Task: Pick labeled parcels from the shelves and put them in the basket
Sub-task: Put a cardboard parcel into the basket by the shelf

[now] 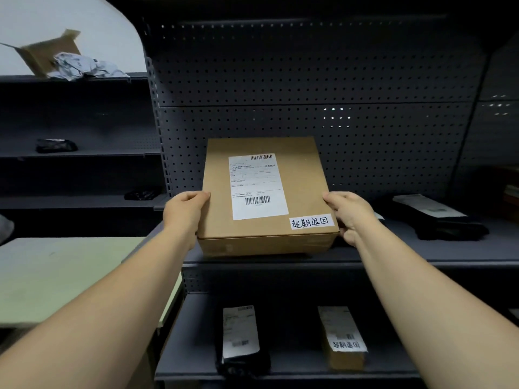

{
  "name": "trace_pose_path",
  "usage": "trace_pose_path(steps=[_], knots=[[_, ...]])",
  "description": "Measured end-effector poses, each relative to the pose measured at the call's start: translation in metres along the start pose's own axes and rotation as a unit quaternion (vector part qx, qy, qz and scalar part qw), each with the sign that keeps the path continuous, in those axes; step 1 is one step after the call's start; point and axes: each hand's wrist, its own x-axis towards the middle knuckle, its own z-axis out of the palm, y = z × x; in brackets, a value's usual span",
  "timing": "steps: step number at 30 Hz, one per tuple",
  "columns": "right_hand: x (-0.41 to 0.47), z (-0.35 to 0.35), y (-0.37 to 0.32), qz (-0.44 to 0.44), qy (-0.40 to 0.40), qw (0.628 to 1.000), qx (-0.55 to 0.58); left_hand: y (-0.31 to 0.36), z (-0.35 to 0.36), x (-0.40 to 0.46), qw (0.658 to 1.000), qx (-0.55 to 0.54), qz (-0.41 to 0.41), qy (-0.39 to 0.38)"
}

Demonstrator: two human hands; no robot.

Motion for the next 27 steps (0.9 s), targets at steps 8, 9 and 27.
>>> trace_pose_path(steps=[8, 9, 27], knots=[[-0.037, -0.116, -0.018, -0.029, 0.055, 0.997, 0.033, 0.002, 0.073, -0.084, 0.998, -0.017, 0.046, -0.043], [-0.041, -0.135, -0.020, -0.030, 0.065, 0.997, 0.035, 0.001, 0.086, -0.094, 0.997, -0.017, 0.049, -0.052], [-0.153, -0.477, -0.049, -0.090, 0.372, 0.922, 0.057, -0.015, 0.399, -0.313, 0.928, -0.089, 0.021, -0.361]])
